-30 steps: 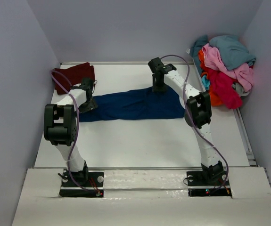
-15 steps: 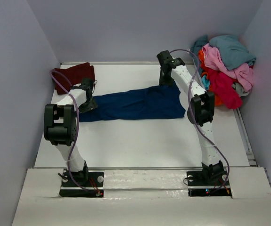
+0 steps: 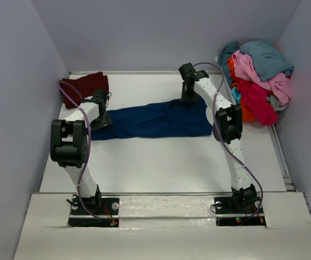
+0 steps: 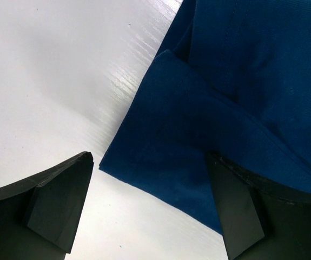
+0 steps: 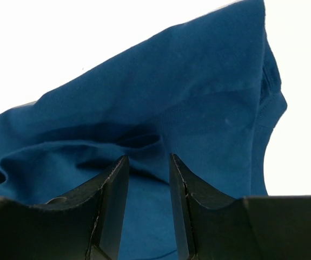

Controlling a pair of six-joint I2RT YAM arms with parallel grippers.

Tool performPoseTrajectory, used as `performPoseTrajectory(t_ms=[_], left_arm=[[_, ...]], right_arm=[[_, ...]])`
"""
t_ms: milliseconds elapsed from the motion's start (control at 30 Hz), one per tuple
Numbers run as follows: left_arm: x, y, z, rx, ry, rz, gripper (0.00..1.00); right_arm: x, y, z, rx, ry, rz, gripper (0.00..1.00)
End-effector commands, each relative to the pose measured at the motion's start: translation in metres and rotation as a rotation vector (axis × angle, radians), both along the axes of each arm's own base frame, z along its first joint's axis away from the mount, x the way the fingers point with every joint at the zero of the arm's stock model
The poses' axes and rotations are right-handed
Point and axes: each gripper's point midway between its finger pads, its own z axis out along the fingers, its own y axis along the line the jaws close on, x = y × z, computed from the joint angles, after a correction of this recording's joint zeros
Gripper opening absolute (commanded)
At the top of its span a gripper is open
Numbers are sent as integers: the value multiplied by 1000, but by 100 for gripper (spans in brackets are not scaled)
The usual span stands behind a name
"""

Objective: Fold and stack the t-shirts
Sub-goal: Fold the other side of the tshirt into a rectangle

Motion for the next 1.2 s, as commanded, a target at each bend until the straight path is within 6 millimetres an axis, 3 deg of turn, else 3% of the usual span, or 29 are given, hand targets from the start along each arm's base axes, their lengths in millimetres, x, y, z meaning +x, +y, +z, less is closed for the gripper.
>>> performPoseTrajectory(t_ms=[0, 200, 467, 867, 1033, 1167], left_arm=[[9, 2, 15, 23, -30, -4, 99], [10, 2, 16, 24, -31, -3, 99], [7, 3, 15, 27, -26, -2, 99], [7, 3, 14, 27, -26, -1, 99], [6, 3, 14, 27, -23, -1, 99], [5, 3, 13, 27, -23, -1, 99]], right_arm=[[12, 1, 4, 20, -35, -1, 42], [7, 0, -11, 12, -3, 1, 42], [9, 1, -15, 14, -8, 5, 41], [7, -10, -15, -11, -5, -11, 7], [7, -12, -4, -15, -22, -22, 7], [9, -18, 18, -35, -68, -39, 7]])
